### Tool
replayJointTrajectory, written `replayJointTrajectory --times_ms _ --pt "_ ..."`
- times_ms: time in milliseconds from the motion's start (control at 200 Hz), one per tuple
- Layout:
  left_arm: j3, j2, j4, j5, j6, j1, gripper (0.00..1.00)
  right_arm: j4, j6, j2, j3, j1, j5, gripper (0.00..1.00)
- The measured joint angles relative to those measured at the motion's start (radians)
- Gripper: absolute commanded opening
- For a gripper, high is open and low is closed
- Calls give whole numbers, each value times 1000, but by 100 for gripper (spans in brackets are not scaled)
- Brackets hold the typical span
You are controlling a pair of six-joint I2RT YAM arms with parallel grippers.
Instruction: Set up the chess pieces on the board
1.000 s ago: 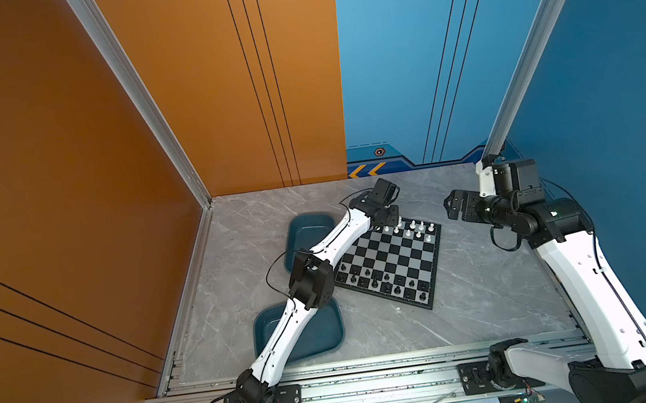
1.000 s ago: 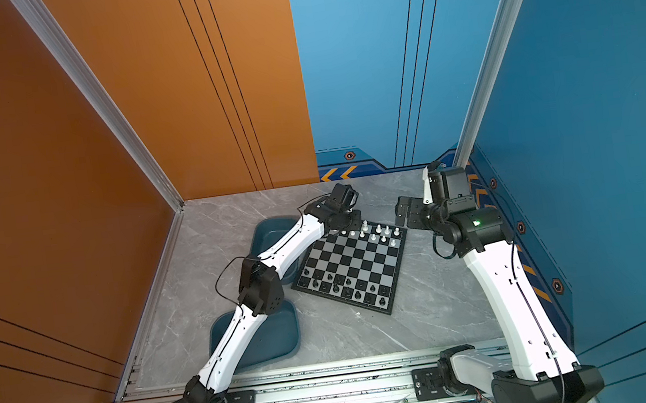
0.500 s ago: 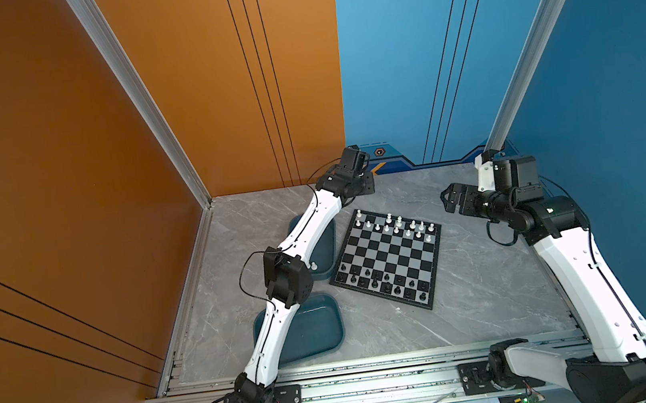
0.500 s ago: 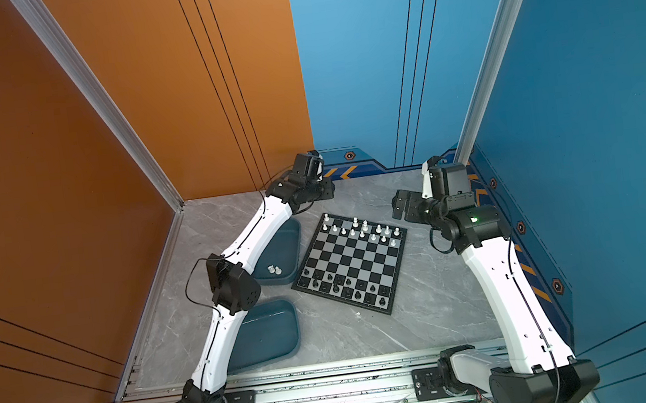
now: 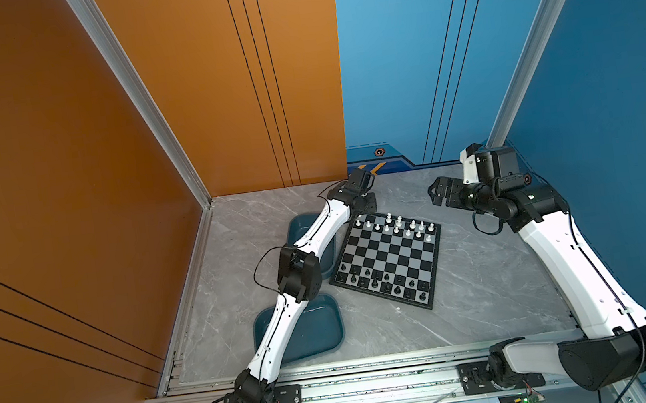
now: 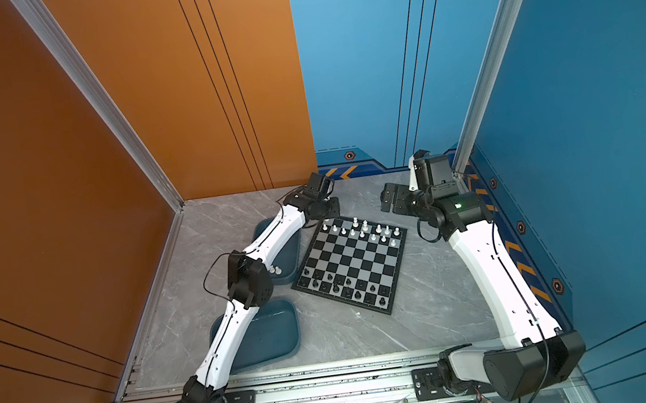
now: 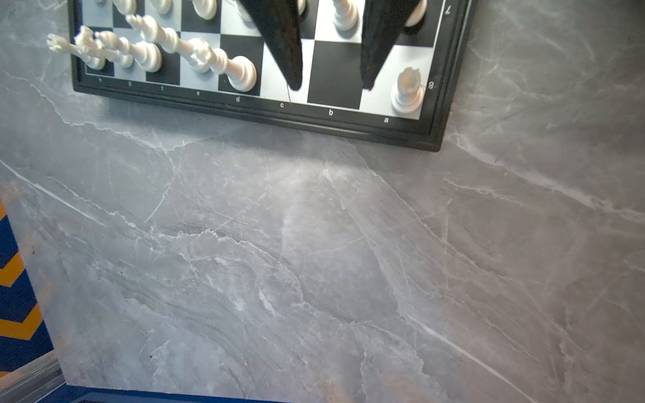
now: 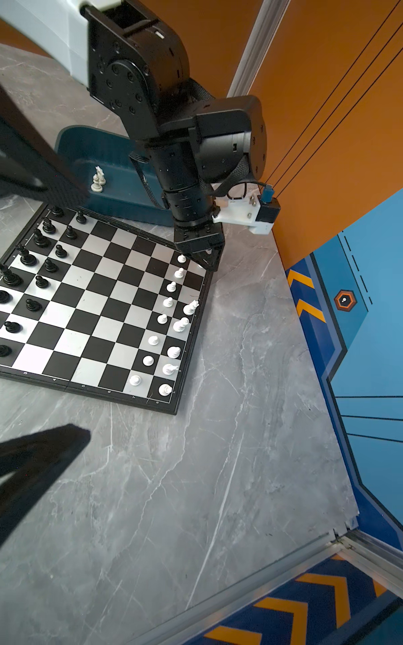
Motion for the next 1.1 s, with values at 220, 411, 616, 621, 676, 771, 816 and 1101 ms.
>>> replayJointTrajectory --times_ms 220,411,616,621,676,771,816,1101 --pt "0 2 10 30 -21 -11 12 -24 -1 2 23 3 15 100" --pt "0 16 26 49 -35 -27 9 -40 -4 2 22 2 26 100" --pt "-2 43 28 62 -47 -35 6 -48 -9 -2 16 -12 26 100" --pt "-2 44 29 63 -48 -36 6 -48 -9 -2 16 -13 26 100" --pt "-2 49 29 65 -53 -38 6 -48 -12 -4 15 -18 26 100" --pt "-2 55 29 69 -63 -38 5 -51 -17 -8 14 -24 26 100" --pt "-2 57 30 72 -68 -38 5 -55 -19 -10 13 -28 26 100" --pt "-2 68 50 103 -95 -40 4 -56 -27 -16 12 -44 25 100"
